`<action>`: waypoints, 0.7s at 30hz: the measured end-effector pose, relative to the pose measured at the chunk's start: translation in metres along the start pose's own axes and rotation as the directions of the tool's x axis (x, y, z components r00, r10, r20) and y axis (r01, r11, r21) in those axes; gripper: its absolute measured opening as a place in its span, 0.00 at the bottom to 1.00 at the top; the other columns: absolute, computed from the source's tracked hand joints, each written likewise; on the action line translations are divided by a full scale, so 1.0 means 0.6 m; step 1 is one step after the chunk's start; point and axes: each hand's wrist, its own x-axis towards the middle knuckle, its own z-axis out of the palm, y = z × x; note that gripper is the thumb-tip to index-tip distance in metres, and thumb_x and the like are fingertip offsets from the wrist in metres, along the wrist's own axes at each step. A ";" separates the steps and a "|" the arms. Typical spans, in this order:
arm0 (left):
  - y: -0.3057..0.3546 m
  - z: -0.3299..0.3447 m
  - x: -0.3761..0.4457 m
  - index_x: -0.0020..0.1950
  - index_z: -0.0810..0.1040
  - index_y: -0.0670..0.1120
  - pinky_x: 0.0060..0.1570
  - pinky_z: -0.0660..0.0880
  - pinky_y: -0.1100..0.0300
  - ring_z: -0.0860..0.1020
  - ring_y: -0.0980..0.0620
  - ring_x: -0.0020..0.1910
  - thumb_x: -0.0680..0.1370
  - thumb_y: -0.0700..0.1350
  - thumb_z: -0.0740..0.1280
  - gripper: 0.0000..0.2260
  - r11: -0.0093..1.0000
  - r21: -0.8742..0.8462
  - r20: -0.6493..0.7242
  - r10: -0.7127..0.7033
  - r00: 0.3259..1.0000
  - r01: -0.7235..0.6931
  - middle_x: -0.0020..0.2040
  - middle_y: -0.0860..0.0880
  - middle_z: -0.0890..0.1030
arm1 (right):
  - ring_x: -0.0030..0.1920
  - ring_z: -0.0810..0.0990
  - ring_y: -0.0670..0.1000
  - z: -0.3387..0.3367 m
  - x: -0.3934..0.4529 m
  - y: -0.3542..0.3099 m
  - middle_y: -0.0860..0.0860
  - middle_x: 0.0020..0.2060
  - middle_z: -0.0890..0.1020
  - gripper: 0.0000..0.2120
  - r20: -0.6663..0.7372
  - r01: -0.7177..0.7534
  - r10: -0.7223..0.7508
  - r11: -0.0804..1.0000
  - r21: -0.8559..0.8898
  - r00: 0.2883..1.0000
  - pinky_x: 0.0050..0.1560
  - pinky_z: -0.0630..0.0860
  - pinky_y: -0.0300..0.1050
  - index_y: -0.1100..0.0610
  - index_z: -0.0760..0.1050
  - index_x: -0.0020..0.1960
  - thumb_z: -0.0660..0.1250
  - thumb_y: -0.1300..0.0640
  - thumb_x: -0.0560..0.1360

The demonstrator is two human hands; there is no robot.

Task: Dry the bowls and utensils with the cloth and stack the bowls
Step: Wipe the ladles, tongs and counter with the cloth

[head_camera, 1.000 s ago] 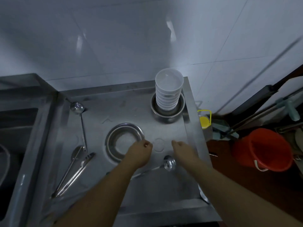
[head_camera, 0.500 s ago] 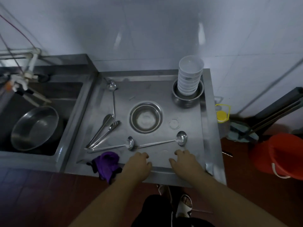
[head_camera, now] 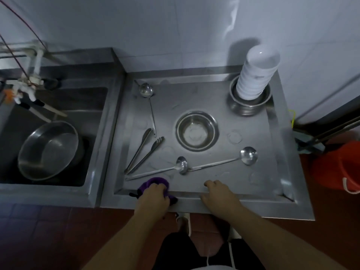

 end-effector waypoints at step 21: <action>-0.156 -0.062 0.096 0.72 0.76 0.49 0.60 0.78 0.49 0.78 0.47 0.64 0.83 0.46 0.62 0.17 0.990 0.024 -0.044 0.142 0.989 -0.141 0.68 0.49 0.78 | 0.73 0.65 0.63 0.168 0.116 -0.220 0.58 0.76 0.64 0.32 0.120 0.305 -0.285 0.926 -0.223 0.951 0.63 0.78 0.60 0.48 0.63 0.78 0.70 0.56 0.77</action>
